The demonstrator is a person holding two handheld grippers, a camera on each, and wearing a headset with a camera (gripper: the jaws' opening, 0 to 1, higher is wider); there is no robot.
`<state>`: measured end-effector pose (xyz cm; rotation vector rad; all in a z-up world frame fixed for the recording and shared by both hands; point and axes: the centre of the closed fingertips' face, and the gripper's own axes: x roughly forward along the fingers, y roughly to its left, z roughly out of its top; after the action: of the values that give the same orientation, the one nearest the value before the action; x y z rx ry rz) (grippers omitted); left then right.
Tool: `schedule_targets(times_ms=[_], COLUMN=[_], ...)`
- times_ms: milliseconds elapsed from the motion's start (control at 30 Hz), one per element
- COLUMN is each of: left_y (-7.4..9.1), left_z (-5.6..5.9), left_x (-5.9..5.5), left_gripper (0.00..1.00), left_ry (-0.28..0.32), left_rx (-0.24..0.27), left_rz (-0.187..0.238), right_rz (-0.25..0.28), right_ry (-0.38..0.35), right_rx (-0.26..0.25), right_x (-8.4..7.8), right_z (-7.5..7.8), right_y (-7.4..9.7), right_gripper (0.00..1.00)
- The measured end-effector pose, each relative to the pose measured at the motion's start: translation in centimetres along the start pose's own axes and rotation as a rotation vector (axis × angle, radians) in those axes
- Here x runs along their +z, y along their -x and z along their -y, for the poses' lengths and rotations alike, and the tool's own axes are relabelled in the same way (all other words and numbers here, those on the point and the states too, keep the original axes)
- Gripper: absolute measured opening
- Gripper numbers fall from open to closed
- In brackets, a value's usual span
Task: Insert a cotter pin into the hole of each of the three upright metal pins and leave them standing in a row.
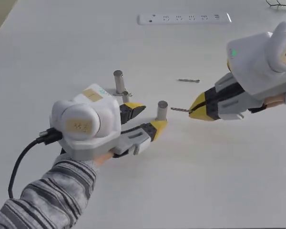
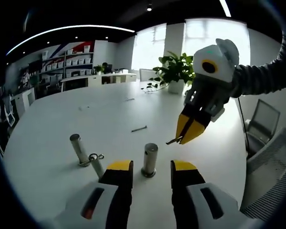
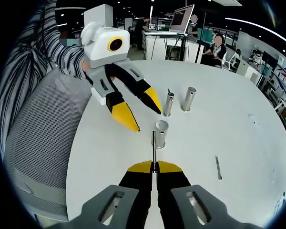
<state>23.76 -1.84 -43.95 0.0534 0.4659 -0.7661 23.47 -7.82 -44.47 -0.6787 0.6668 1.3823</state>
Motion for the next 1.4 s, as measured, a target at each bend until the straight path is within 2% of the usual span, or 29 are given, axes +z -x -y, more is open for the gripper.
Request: schedule_targets(times_ms=[200,533,700,1167,1400], left_y=[-1.2,-2.6,-3.2,-3.7,-3.8], left_z=[-0.1,-0.3,-0.2,-0.4,-0.4], left_x=[-0.6,-1.6,-1.8,-2.4,-2.5], left_gripper=[0.26,0.21,0.19,0.11,0.11], left_ry=[0.023,0.044,0.058,0.066,0.08], left_rx=[0.004,0.022,0.026,0.046,0.041], left_rz=[-0.02,-0.057,-0.062,-0.083,-0.084], right_rz=[-0.013,-0.013,-0.008,-0.021,-0.023], right_ry=[-0.003,-0.008,-0.004,0.009,0.027], right_rx=[0.003,0.005,0.011,0.017,0.011], right_x=[-0.6,-0.3,-0.1,0.1,0.3], right_z=[0.5,0.4,0.4,0.2,0.3], right_y=[-0.6,-0.9,-1.1,-1.2,-1.1], right_gripper=[0.0,0.0,0.0,0.0,0.0])
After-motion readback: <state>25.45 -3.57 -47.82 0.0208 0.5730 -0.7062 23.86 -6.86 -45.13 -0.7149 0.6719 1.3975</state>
